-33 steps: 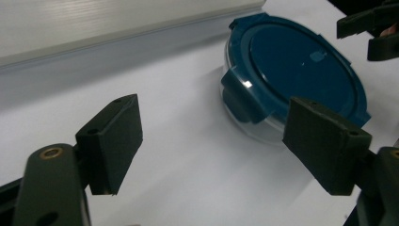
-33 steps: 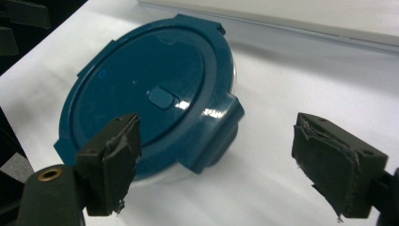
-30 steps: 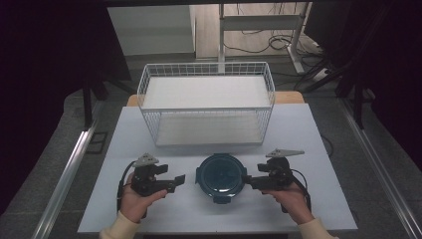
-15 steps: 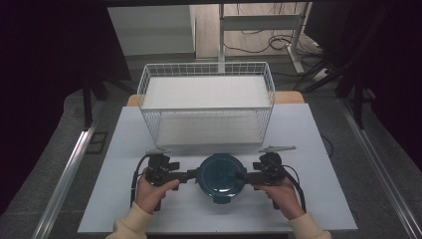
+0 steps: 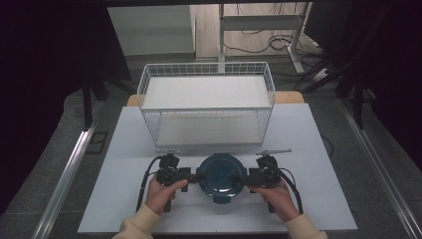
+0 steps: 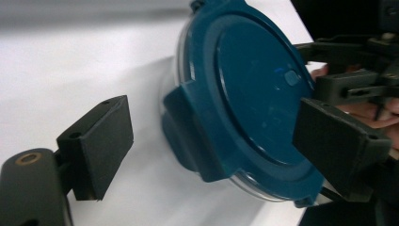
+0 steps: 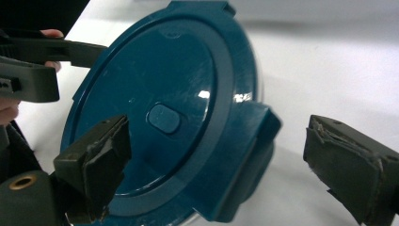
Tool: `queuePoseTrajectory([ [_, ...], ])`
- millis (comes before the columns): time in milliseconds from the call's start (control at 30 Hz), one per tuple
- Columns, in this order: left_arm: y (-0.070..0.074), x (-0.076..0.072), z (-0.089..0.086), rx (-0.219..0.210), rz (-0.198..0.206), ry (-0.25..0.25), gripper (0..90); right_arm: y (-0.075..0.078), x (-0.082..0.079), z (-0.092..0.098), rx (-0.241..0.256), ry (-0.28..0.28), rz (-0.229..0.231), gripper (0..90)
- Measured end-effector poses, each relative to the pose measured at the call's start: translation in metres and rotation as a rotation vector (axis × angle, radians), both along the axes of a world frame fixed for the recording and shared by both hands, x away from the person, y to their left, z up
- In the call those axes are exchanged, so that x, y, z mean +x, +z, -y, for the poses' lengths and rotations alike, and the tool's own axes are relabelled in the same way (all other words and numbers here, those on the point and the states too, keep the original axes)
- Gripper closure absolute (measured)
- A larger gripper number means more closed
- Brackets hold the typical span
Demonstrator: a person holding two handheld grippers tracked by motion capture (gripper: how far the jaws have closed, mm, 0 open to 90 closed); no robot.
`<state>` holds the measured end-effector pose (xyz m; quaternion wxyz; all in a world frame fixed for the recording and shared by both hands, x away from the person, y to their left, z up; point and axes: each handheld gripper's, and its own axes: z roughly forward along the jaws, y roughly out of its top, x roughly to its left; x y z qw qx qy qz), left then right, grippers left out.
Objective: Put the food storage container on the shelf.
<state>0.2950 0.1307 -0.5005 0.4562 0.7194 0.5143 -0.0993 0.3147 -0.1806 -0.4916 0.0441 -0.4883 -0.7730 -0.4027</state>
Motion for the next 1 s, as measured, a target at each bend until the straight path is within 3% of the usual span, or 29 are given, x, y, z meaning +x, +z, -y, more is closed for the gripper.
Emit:
queuePoseTrajectory([
  [333,-0.008,0.003,0.008,0.0,-0.043,-0.037,13.7,-0.01,0.002,-0.007,0.055,-0.007,-0.084,8.2],
  [400,-0.009,0.003,0.011,-0.018,-0.051,-0.042,14.7,-0.011,0.001,-0.007,0.066,-0.006,-0.094,9.8],
  [533,-0.01,0.002,0.012,-0.019,-0.065,-0.041,21.0,-0.011,0.0,-0.009,0.084,-0.006,-0.116,13.2],
  [600,-0.011,0.002,0.011,-0.044,-0.086,-0.008,23.0,-0.011,0.002,-0.006,0.093,-0.007,-0.129,16.5],
  [700,-0.018,0.004,0.011,-0.071,-0.134,-0.037,23.8,-0.012,0.004,-0.001,0.134,-0.021,-0.163,21.2],
  [1000,-0.019,0.004,0.013,-0.08,-0.15,-0.029,23.7,-0.012,0.004,0.0,0.136,-0.023,-0.164,22.4],
])
